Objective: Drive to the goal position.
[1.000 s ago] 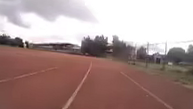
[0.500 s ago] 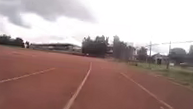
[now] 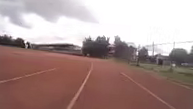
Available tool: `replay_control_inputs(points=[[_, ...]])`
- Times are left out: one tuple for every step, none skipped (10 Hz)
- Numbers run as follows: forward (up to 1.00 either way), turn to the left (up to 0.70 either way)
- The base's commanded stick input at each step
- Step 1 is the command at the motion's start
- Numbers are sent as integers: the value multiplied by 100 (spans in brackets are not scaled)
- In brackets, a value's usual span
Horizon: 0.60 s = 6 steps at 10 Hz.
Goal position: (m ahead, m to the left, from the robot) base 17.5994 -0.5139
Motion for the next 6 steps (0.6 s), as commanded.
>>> replay_control_inputs(points=[[70,0],[70,0],[70,0],[70,0],[70,0],[70,0]])
